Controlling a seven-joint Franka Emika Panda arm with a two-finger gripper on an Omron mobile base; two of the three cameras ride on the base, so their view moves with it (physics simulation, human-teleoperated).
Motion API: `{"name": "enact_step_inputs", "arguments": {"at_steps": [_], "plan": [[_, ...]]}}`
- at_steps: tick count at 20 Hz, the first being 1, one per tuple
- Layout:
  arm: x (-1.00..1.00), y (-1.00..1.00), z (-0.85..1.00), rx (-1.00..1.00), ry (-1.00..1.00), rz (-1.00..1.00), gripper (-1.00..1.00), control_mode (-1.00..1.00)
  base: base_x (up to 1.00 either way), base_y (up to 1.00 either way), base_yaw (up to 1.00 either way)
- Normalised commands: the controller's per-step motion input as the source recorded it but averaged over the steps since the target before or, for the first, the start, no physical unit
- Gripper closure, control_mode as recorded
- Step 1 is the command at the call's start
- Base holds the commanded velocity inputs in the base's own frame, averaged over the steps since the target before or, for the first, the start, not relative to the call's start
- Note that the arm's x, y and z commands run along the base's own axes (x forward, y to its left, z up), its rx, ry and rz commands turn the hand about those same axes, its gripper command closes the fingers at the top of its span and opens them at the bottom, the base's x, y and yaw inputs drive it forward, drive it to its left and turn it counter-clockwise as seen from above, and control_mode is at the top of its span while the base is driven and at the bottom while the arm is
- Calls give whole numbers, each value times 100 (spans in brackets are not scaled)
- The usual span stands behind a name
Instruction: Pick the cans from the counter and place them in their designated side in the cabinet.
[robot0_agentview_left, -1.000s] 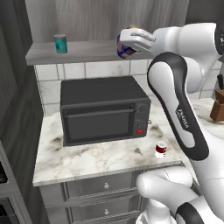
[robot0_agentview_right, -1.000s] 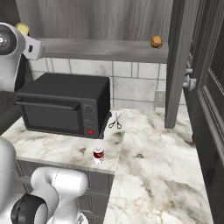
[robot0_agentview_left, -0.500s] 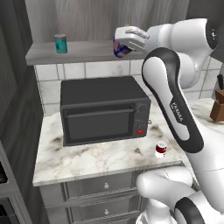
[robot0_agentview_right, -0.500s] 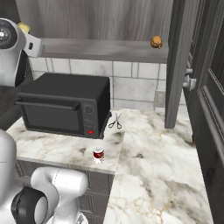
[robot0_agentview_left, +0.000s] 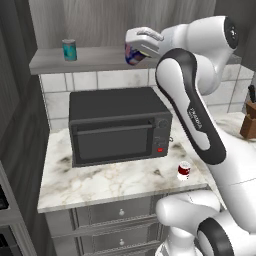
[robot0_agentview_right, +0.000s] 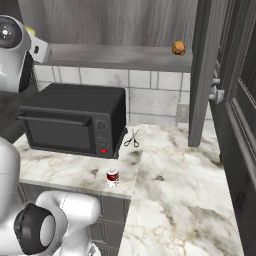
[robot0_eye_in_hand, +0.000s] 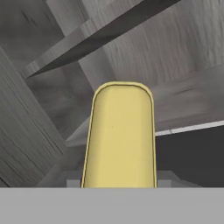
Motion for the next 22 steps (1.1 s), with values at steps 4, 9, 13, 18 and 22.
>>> {"name": "enact_step_inputs", "arguments": {"at_steps": [4,9,13,18,22], "plan": [[21,12,-2,0,6,0,100,-100,0,0,0],[18,9,-1,0,4,0,100,-100,0,0,0],[13,5,0,0,2,0,100,-100,0,0,0],[5,5,-3,0,0,0,100,-100,0,0,0],[1,1,-12,0,0,0,100,-100,0,0,0]]}}
